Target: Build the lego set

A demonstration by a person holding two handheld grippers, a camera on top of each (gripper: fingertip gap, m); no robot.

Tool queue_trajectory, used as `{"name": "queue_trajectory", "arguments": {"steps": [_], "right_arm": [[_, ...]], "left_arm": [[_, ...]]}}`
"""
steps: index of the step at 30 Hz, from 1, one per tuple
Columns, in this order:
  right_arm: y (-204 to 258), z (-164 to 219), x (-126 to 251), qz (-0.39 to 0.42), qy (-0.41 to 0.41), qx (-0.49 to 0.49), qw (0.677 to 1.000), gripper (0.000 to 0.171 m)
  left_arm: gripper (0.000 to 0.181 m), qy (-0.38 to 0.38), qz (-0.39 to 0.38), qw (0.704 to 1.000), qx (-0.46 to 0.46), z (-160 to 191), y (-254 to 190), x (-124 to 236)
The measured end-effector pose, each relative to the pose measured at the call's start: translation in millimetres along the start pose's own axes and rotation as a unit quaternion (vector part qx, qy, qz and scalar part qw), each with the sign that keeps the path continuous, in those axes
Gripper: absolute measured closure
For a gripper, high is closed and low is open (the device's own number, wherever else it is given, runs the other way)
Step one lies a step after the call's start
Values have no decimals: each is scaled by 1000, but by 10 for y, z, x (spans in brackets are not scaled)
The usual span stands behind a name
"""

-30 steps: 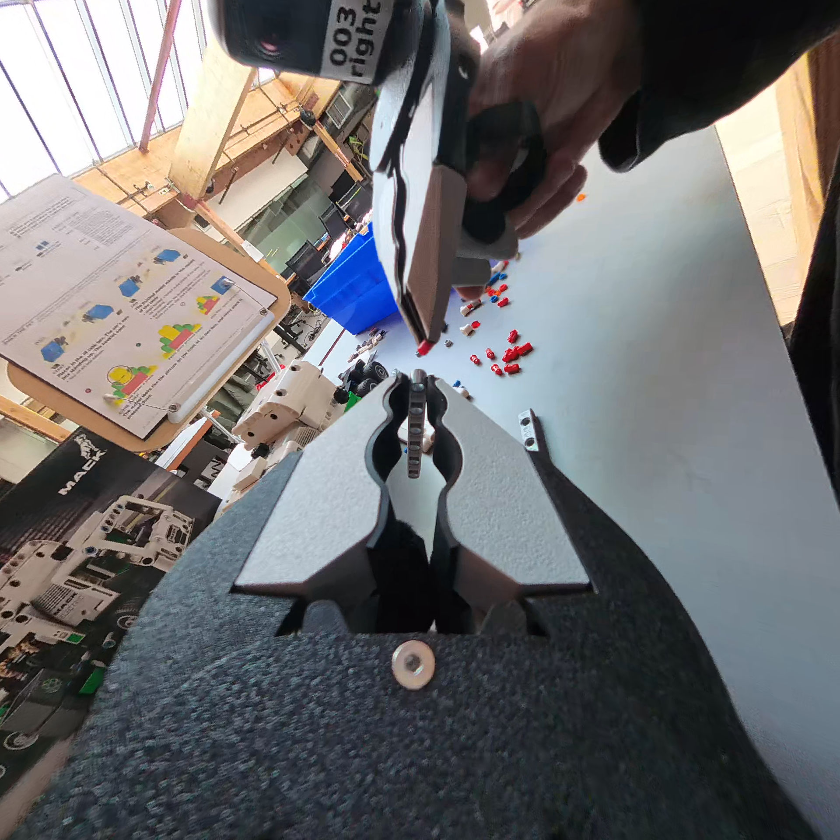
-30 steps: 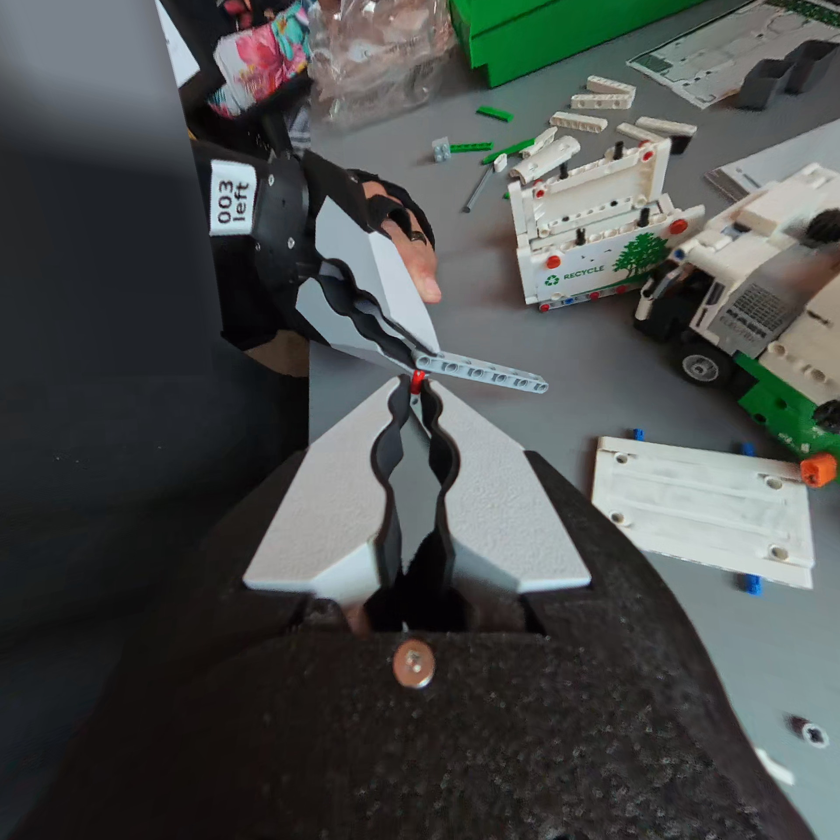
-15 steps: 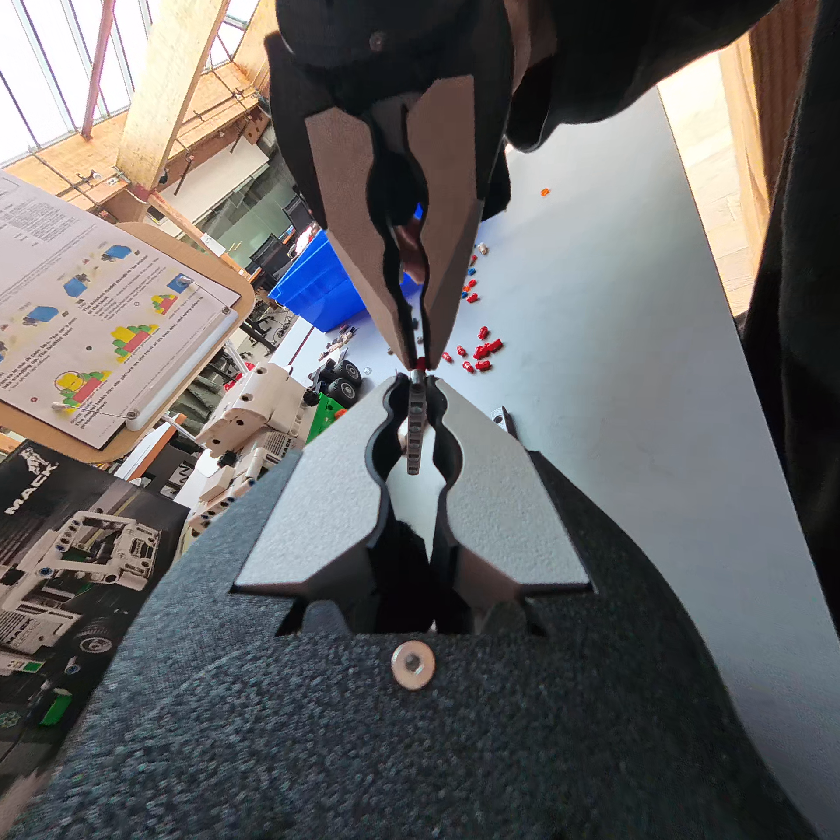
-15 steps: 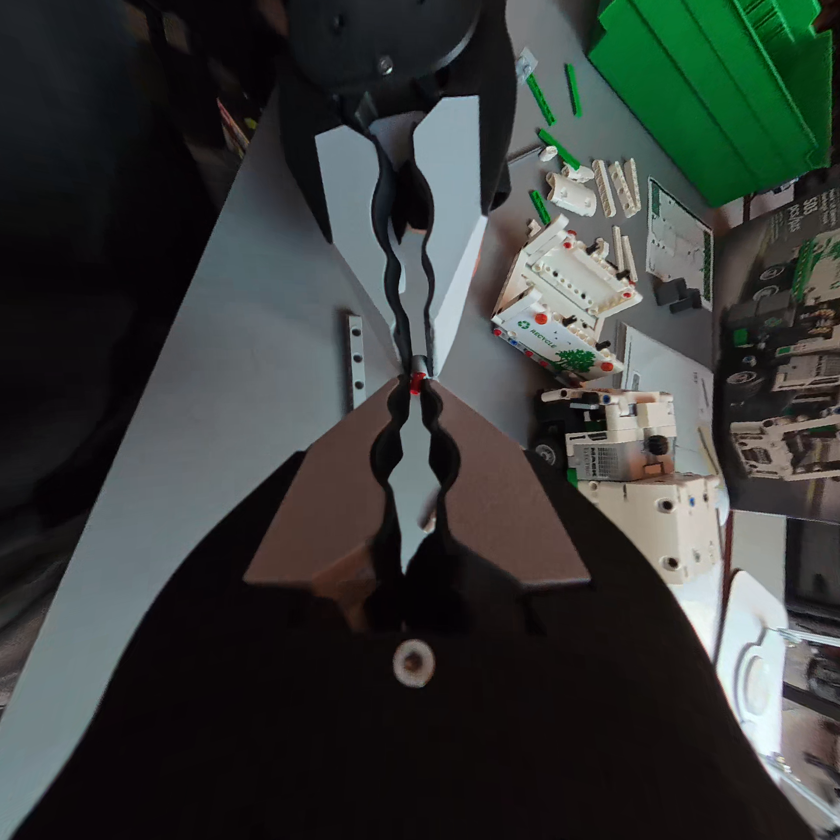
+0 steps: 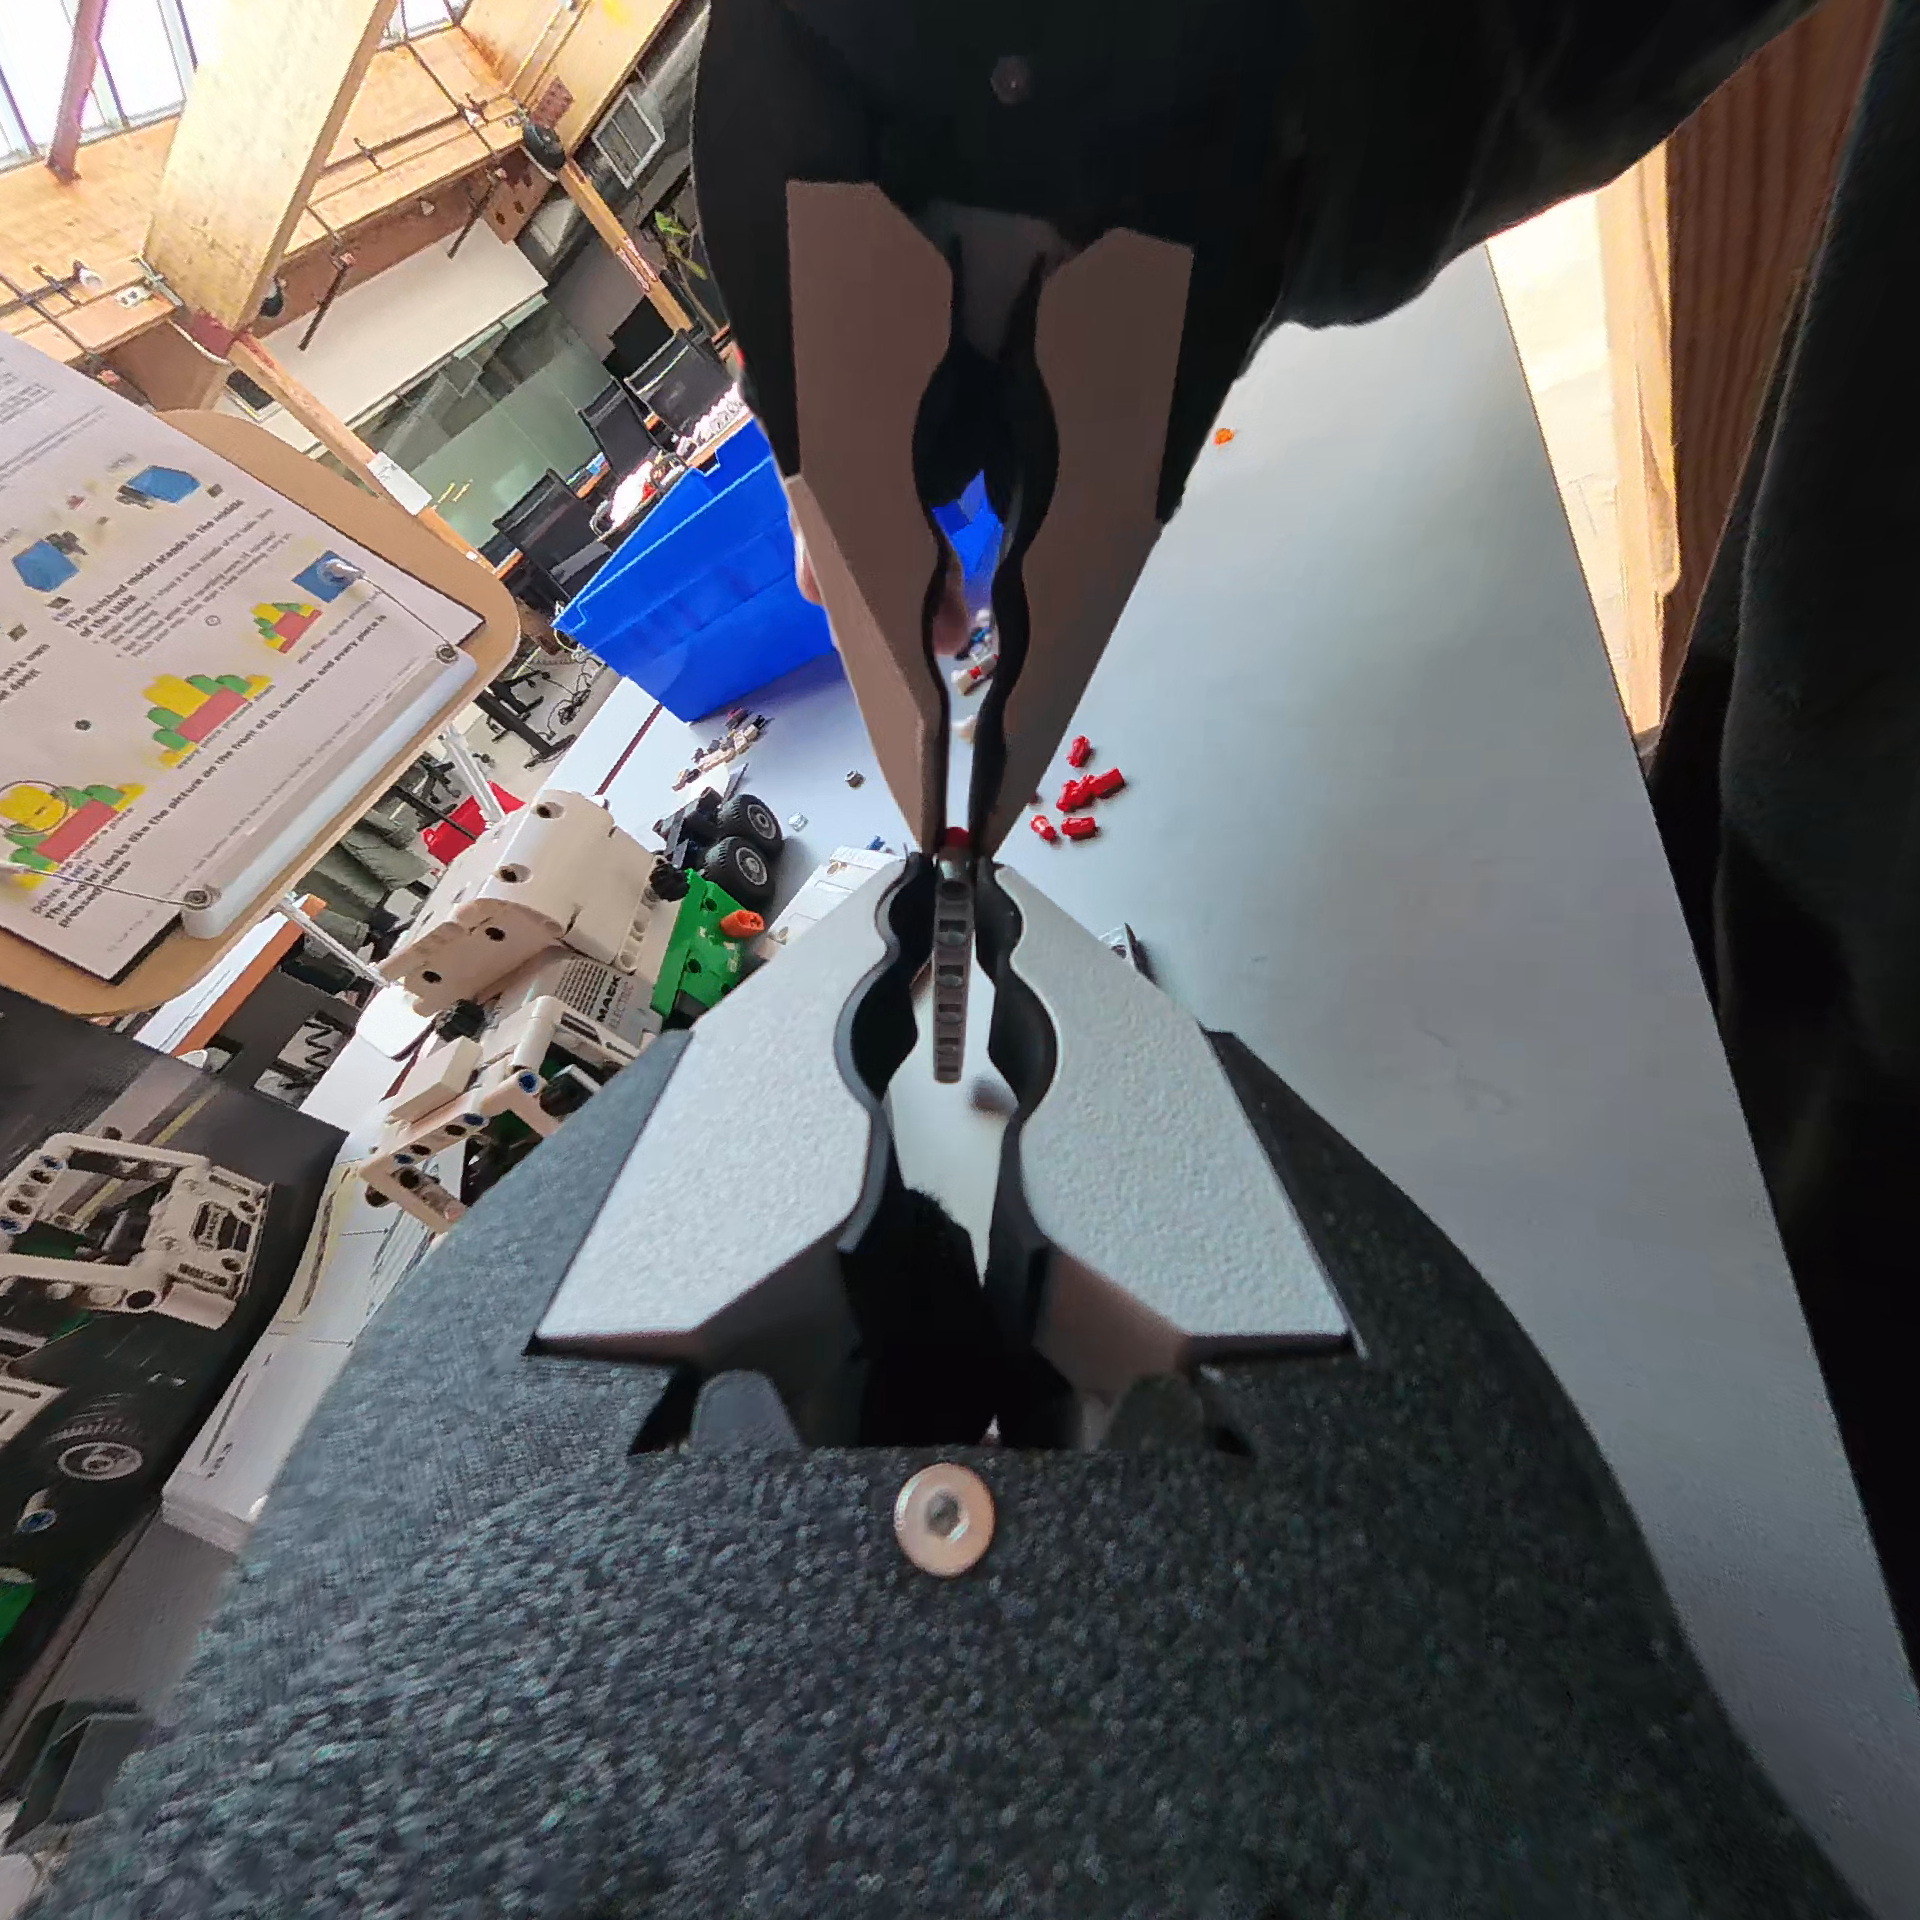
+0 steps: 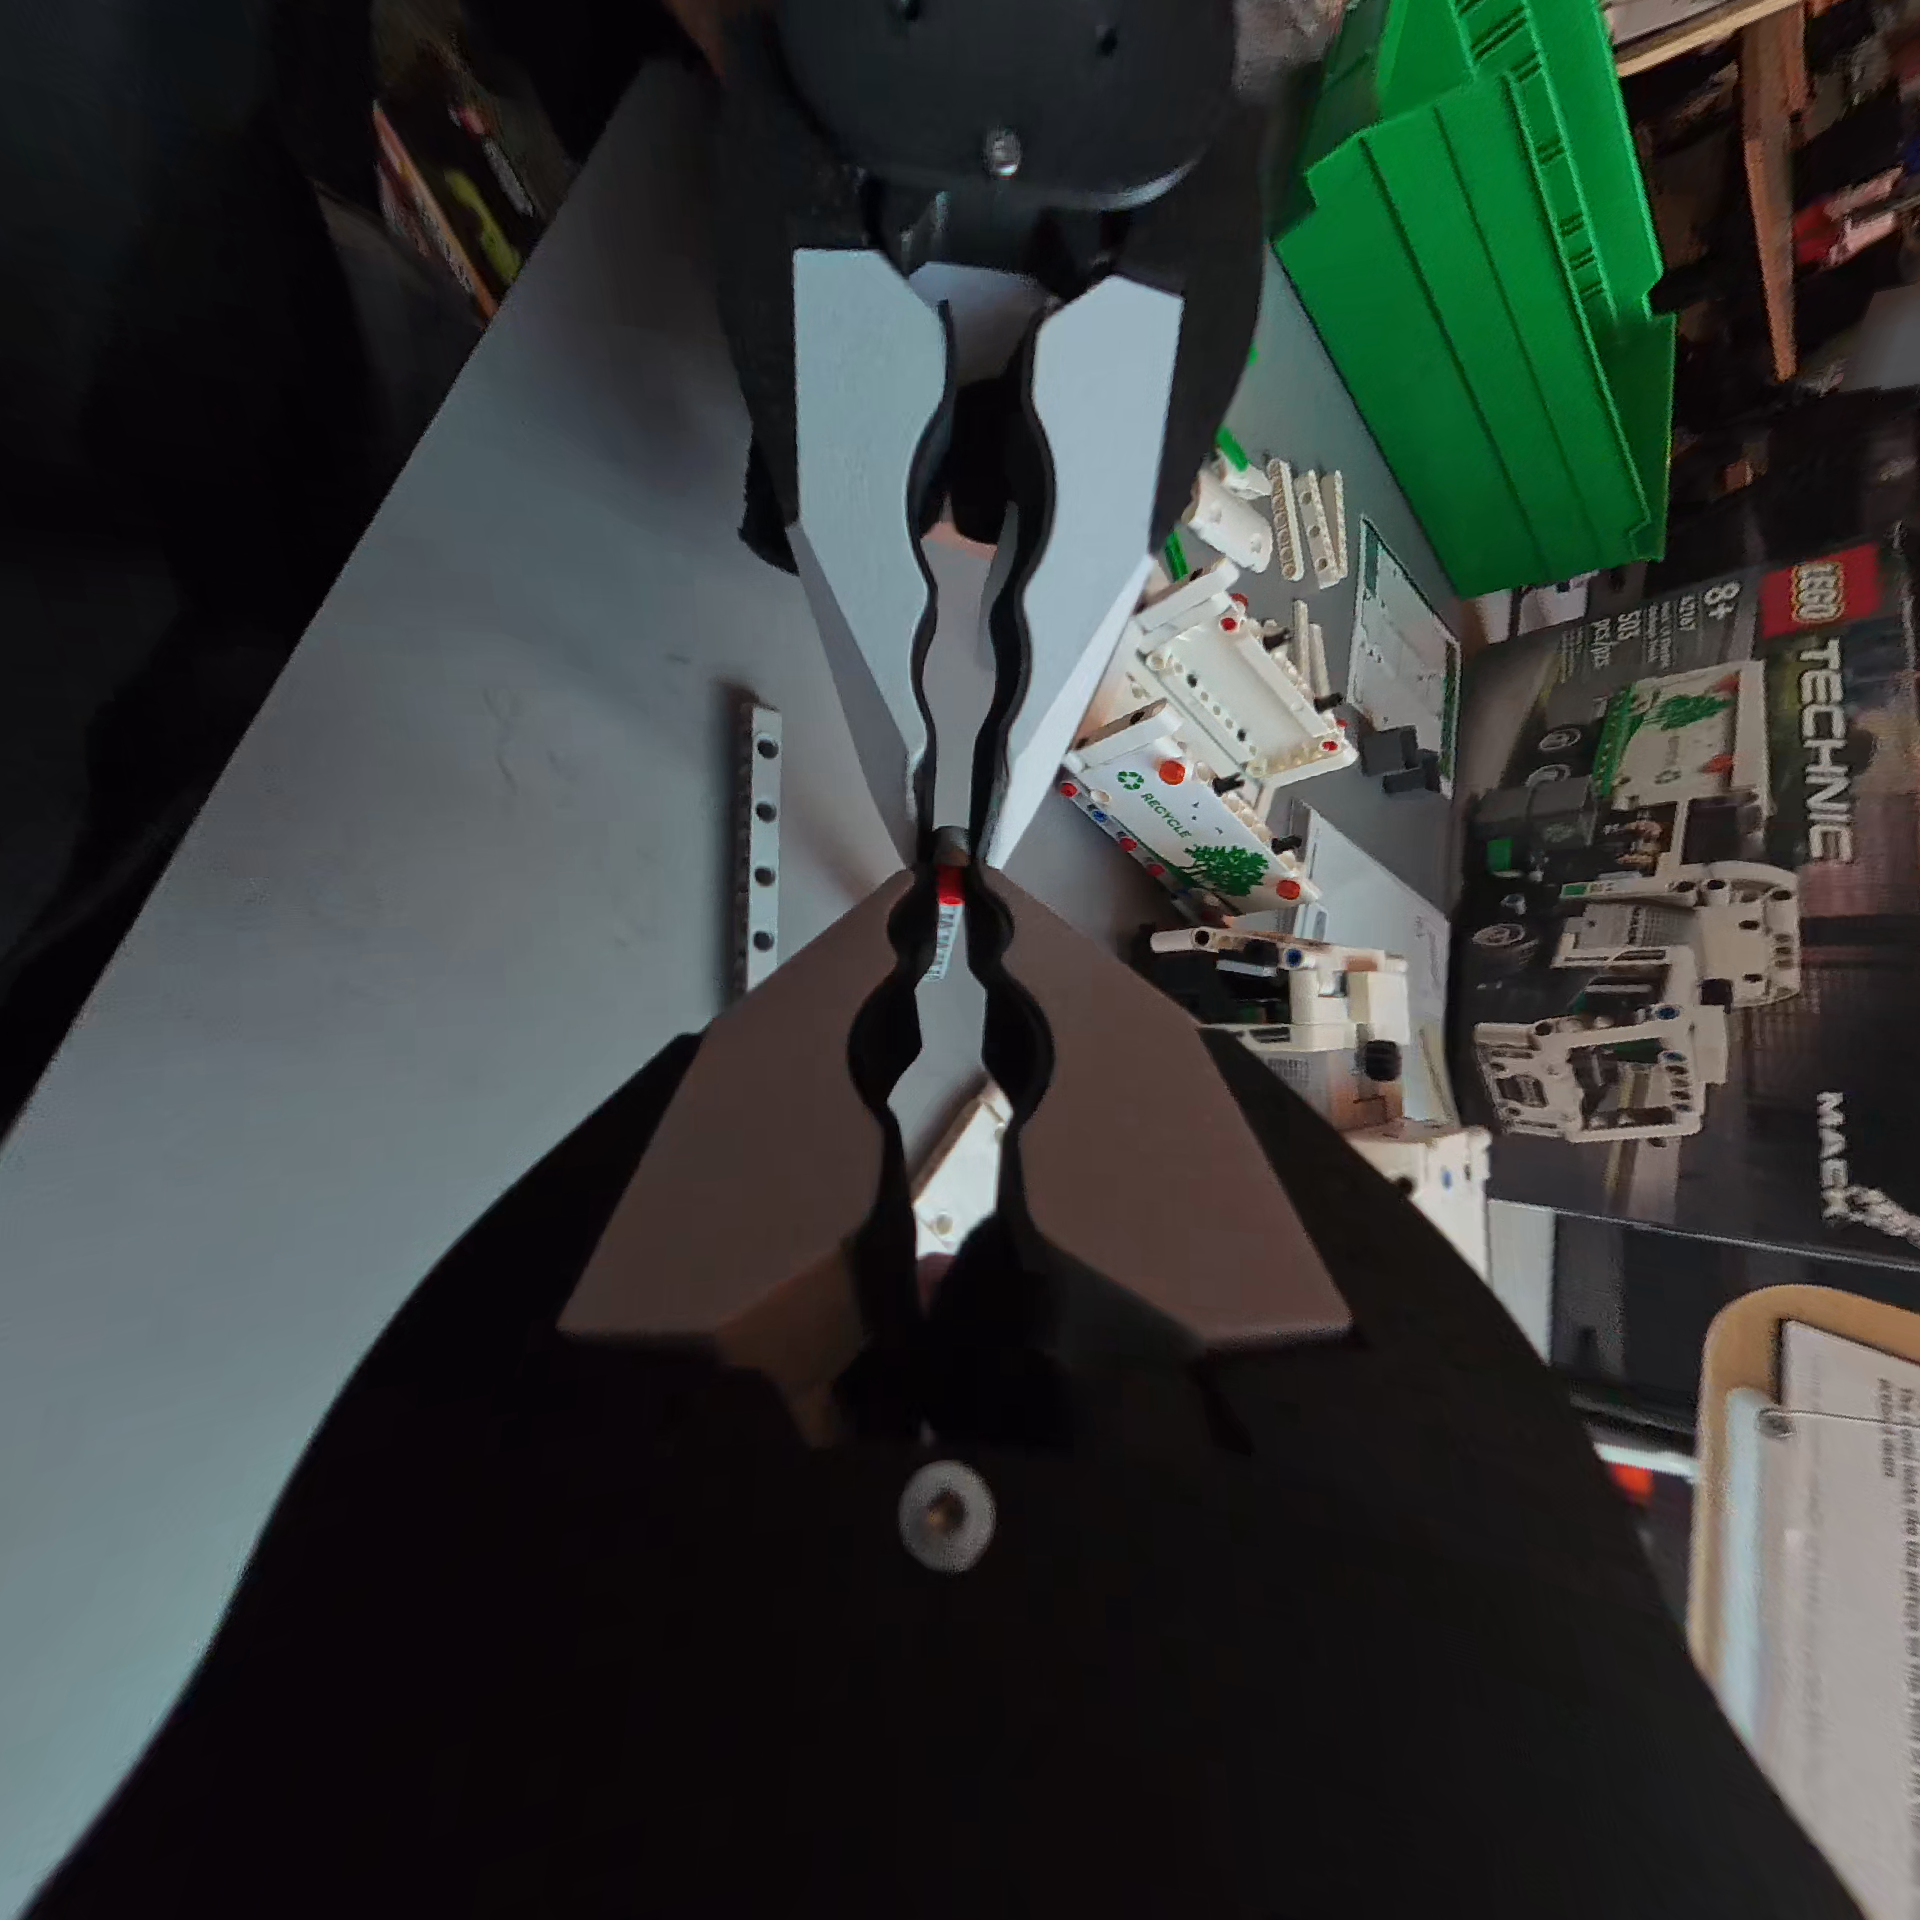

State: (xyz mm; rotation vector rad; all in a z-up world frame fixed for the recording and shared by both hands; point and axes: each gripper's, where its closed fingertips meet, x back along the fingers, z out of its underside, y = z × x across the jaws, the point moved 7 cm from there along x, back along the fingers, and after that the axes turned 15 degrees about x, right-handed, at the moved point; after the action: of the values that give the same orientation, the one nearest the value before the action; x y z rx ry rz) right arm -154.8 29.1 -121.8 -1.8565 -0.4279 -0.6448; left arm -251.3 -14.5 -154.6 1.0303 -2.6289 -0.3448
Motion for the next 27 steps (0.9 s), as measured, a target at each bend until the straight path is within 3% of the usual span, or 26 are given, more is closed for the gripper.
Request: {"name": "queue_trajectory", "arguments": {"steps": [1,6,10,12,15,27], "right_arm": [[-17,6,10,5,-8,-35,999,168],[-52,102,83,44,-50,-230,971,164],[-27,195,57,17,-153,-440,885,166],[-13,208,63,9,-207,-490,847,171],[-28,252,97,18,-249,-525,814,171],[-14,191,35,-1,-253,-512,821,171]], "left_arm": [[176,-7,-5,1000,3,-11,10,6],[177,-24,-35,999,4,-29,83,53],[176,-41,-34,998,14,-68,96,80],[176,-49,-29,998,20,-87,95,90],[176,-54,-24,998,21,-98,83,100],[177,-54,-20,998,24,-100,68,107]]}}
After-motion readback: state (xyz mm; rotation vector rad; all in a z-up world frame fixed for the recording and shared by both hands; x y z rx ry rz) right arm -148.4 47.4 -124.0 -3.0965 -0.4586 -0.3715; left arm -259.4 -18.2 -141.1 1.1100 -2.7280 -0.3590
